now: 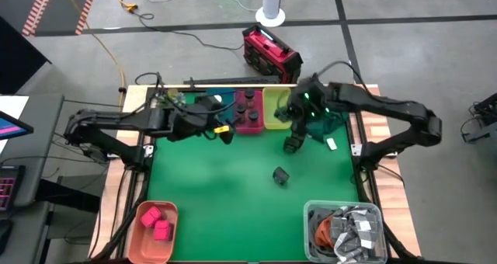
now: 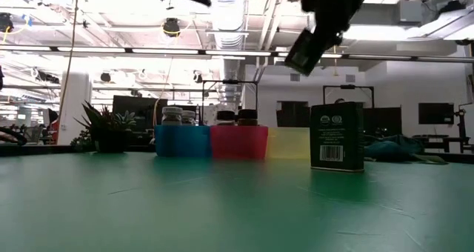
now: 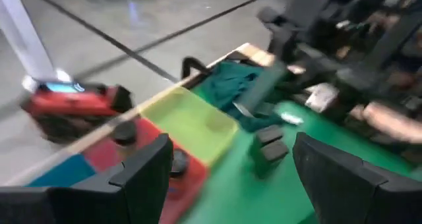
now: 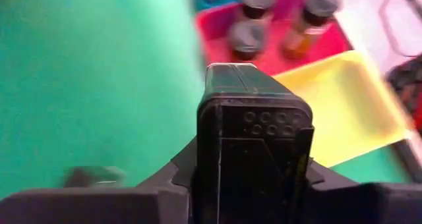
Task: Sort spices by type
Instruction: Put the bottom right black seasoning can into the yellow bin
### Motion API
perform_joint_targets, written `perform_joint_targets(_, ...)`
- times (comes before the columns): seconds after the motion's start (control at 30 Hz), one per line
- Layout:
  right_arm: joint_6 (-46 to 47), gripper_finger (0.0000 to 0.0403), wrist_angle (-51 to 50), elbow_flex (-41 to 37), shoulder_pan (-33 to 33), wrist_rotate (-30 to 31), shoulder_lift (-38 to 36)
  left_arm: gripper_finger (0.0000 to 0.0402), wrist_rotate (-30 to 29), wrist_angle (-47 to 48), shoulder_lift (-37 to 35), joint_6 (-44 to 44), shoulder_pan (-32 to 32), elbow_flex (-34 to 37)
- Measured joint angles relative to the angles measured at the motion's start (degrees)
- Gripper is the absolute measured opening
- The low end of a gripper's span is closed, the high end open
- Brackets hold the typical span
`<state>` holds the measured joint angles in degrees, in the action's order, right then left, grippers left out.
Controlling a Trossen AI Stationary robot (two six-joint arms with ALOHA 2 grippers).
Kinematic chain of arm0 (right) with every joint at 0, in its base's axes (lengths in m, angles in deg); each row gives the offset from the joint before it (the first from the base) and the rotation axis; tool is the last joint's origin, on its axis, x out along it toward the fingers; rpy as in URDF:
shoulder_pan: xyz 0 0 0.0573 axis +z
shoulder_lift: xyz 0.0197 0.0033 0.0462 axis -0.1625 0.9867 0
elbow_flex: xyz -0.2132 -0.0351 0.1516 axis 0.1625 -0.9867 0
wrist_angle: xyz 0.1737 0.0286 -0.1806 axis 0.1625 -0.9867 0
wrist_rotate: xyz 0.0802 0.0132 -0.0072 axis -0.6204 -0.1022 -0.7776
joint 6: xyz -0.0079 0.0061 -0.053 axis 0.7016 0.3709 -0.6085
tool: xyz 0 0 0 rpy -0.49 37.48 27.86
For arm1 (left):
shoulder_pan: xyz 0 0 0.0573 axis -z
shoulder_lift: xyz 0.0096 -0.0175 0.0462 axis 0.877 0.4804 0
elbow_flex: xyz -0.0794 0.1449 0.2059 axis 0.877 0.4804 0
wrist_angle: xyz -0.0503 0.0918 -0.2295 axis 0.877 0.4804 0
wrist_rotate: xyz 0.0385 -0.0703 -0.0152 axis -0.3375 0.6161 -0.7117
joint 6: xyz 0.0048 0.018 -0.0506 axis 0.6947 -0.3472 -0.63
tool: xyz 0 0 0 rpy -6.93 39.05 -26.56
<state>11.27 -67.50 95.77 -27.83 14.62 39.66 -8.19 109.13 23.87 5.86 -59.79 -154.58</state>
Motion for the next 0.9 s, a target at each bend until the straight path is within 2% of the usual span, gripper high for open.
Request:
perform_joint_targets(0.13, -8.67, 0.0168, 0.17, 2.02, -6.67, 0.02, 5.80, 0.0300, 0.14, -1.61, -0.03, -12.17, -1.14, 5.09)
perform_joint_targets(0.27, -13.83, 0.0169, 0.27, 5.15, -11.54, -1.36, 13.34, 0.0300, 0.34, 1.80, -0.24, -17.02, -2.04, 5.58)
perform_joint_targets(0.6, -18.93, 0.0163, -8.58, 19.47, -13.15, -0.19, 33.68, 0.0300, 2.66, 11.71, -5.32, -11.79, -8.44, 5.56)
perform_joint_targets(0.77, -18.38, 0.0165, -12.39, 27.36, -14.15, 0.07, 40.12, 0.0300, 2.69, 13.85, -9.33, -6.46, -11.76, 5.56)
perform_joint_targets(0.9, -14.42, 0.0167, -15.31, 31.15, -14.73, 0.15, 43.04, 0.0300, 2.66, 15.88, -11.70, -4.28, -12.76, 5.56)
